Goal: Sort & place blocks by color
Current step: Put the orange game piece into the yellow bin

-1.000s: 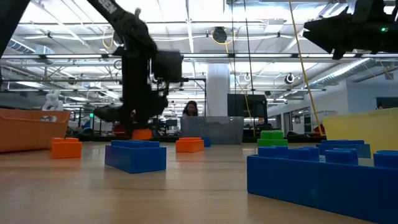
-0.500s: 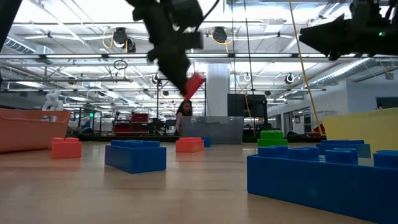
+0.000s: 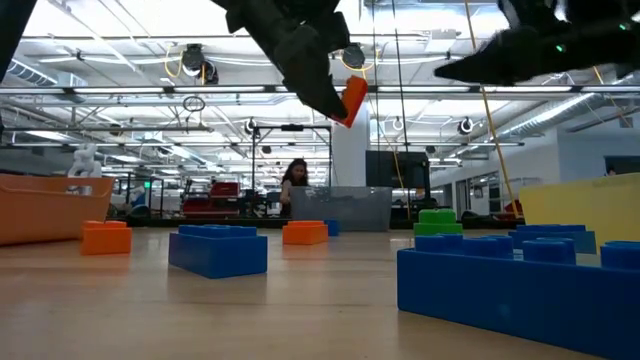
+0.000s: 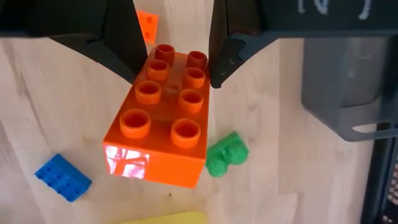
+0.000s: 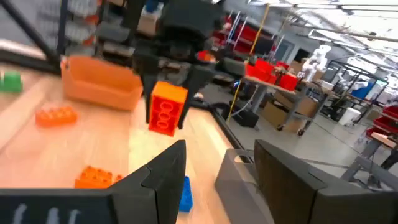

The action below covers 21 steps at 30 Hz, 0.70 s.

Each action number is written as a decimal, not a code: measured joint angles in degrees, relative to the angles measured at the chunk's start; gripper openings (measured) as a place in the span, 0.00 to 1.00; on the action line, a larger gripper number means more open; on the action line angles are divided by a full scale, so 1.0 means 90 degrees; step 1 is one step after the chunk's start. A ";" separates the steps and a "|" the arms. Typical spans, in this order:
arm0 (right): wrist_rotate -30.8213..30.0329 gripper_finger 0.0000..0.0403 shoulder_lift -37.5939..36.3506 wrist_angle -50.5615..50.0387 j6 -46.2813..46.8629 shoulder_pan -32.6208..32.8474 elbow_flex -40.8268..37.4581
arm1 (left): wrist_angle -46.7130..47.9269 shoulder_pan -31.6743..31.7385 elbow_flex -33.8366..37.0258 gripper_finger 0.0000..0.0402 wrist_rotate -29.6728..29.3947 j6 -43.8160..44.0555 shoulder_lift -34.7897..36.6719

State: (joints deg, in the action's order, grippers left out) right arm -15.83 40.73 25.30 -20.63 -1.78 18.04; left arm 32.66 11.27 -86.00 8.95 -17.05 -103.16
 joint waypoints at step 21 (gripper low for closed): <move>0.1056 0.45 0.3364 -0.0015 -0.0943 0.0000 0.2115 | 0.0741 -0.0176 0.0002 0.34 0.0174 0.0918 0.0000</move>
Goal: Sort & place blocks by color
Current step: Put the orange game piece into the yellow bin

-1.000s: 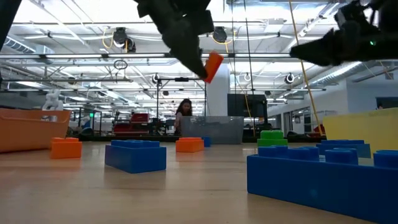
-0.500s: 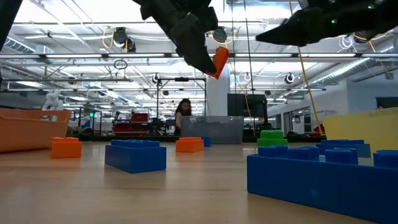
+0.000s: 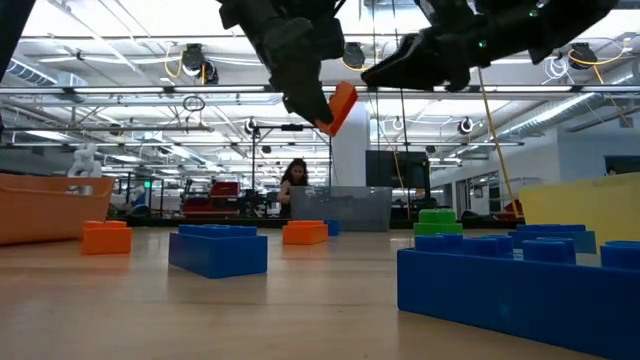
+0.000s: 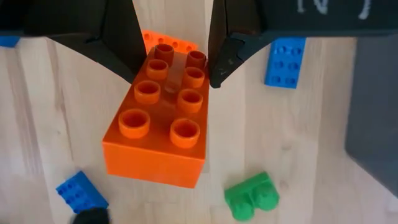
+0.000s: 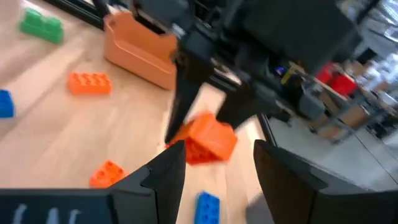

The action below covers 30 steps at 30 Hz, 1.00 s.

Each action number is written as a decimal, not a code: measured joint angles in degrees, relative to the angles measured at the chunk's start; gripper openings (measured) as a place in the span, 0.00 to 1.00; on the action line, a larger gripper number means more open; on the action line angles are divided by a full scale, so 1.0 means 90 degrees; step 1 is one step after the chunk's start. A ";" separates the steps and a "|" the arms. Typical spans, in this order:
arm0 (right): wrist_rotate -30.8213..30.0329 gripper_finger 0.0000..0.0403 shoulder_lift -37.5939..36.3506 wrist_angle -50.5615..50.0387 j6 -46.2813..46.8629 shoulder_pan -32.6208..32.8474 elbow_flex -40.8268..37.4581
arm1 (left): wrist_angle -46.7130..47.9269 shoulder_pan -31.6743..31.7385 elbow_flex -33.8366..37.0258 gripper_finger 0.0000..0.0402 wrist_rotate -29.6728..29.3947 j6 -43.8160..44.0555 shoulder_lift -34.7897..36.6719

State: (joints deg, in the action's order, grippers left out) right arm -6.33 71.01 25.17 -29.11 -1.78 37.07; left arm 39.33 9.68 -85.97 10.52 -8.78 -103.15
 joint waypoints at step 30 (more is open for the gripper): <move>0.0818 0.45 0.1087 0.0809 -0.0553 -0.0017 0.0179 | -0.0175 -0.0109 0.0015 0.34 0.0775 0.0075 -0.0134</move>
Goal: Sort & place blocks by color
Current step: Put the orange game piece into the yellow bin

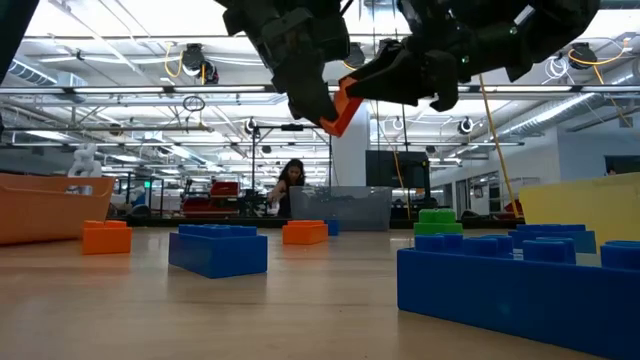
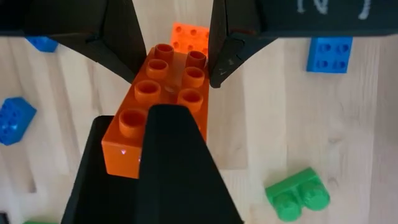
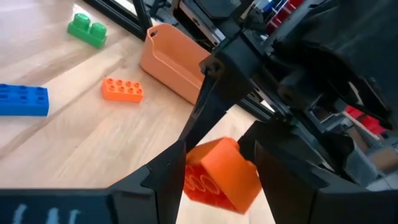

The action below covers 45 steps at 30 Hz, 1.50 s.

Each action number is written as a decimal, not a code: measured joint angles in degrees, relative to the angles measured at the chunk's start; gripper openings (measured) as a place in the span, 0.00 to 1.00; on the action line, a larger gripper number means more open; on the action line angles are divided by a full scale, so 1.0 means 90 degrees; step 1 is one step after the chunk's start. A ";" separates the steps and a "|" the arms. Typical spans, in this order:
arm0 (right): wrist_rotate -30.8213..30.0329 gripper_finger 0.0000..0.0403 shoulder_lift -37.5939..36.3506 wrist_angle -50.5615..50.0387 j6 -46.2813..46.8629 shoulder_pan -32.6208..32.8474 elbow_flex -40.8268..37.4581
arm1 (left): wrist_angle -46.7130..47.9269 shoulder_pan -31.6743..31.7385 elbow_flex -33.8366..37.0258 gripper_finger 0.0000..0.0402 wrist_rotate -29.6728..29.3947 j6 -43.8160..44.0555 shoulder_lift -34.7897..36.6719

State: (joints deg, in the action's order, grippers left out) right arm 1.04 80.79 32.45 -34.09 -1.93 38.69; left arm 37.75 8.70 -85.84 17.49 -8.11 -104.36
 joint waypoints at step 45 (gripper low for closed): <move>0.0184 0.41 0.0112 -0.0267 -0.1009 -0.0017 -0.0016 | 0.0297 -0.0104 -0.0022 0.34 0.0083 -0.0016 0.0029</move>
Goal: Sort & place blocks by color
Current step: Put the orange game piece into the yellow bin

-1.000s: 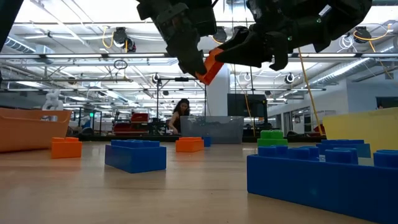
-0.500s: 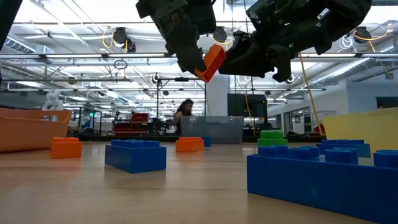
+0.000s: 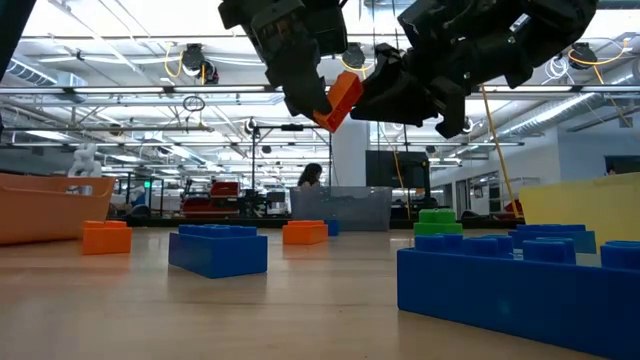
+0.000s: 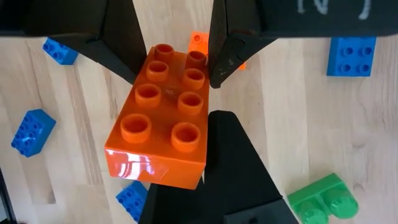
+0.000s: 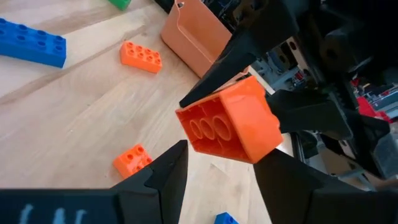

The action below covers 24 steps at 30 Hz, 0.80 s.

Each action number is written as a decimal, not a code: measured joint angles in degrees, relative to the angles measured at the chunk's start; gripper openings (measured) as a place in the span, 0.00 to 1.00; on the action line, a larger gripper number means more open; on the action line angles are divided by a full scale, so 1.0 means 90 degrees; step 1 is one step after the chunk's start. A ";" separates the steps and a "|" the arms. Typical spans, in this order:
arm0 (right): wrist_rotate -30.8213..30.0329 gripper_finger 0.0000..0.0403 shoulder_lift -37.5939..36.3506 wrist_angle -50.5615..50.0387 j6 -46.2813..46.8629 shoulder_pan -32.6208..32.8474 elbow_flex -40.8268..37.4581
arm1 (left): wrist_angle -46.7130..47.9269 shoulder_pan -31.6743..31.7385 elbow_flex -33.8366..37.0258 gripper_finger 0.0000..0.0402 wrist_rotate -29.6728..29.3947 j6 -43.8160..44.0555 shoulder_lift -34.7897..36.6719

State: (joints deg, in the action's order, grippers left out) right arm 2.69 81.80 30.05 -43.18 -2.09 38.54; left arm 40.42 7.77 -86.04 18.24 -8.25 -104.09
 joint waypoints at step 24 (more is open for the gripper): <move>0.0067 0.39 0.0294 0.0707 -0.0955 0.0242 0.0010 | 0.0303 -0.0005 0.0015 0.34 0.0234 0.0161 -0.0022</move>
State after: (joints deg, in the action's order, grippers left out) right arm 3.29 84.45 36.41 -51.77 0.09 38.63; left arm 43.15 7.73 -85.91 20.34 -6.80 -104.29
